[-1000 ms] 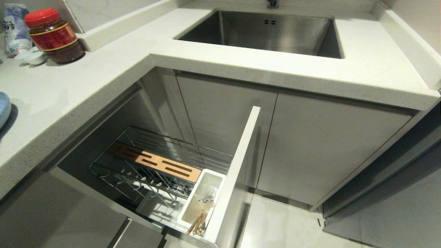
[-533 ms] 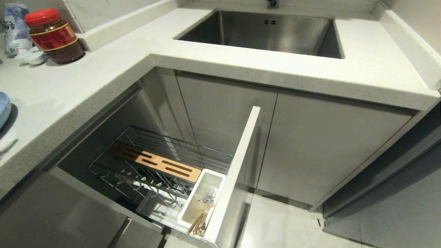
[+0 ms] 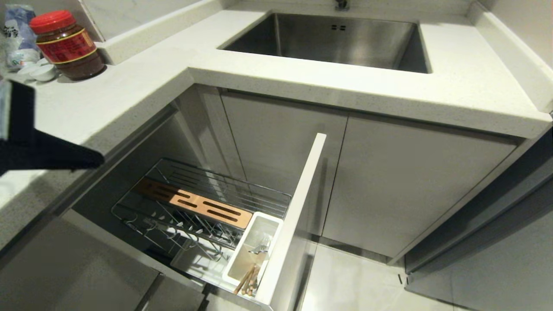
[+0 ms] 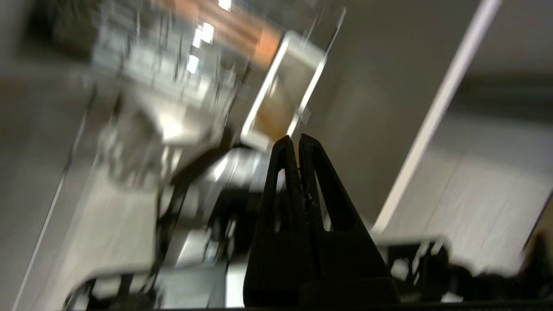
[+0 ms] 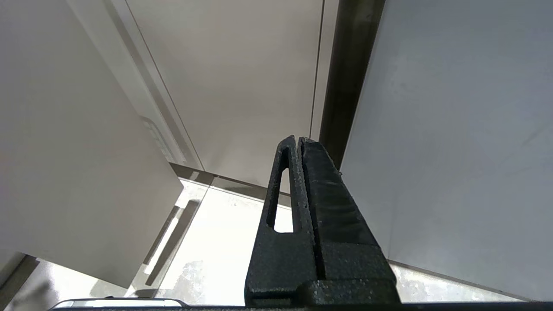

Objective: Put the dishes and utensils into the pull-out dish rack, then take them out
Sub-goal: Take the chopsticks out of the cupboard

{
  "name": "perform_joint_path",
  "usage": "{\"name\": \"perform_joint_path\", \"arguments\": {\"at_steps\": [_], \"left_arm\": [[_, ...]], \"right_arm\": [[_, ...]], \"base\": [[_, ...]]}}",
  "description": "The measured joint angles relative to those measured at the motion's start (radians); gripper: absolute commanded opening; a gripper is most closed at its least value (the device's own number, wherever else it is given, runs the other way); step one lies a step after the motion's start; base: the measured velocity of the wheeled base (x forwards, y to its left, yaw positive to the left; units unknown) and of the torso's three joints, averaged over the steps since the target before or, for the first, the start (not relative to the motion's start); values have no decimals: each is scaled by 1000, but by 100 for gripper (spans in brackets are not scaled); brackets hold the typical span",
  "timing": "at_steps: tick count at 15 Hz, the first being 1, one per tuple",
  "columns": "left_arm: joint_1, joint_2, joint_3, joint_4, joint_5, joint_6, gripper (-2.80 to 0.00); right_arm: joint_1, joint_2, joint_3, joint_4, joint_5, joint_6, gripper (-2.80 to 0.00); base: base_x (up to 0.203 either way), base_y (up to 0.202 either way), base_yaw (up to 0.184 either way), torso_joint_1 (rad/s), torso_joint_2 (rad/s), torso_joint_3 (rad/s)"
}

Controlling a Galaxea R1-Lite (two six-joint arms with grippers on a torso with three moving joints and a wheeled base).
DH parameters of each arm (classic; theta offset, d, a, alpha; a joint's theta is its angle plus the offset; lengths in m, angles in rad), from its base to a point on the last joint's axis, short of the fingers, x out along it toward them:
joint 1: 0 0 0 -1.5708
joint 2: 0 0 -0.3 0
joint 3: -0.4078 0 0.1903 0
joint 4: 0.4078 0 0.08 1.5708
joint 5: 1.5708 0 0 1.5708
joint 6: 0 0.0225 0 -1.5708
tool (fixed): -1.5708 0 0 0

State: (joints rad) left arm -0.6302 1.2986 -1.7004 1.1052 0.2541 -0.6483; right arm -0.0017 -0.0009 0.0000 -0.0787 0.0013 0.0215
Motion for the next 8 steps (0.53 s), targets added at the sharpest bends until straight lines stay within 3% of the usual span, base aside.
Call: {"name": "perform_joint_path", "arguments": {"at_steps": [3,5,8], "left_arm": [[-13,128,2,132,-159,-7,-280],[-13,213,5,167,-276,-5,-280],[13,341,34,183,-389,46,-280]], "right_arm": [[0,0,0,0,0,0,-280],[0,0,0,0,0,0,-280],[0,0,0,0,0,0,-280]], "base": [[0,0,0,0,0,0],[0,0,0,0,0,0],[0,0,0,0,0,0]]}}
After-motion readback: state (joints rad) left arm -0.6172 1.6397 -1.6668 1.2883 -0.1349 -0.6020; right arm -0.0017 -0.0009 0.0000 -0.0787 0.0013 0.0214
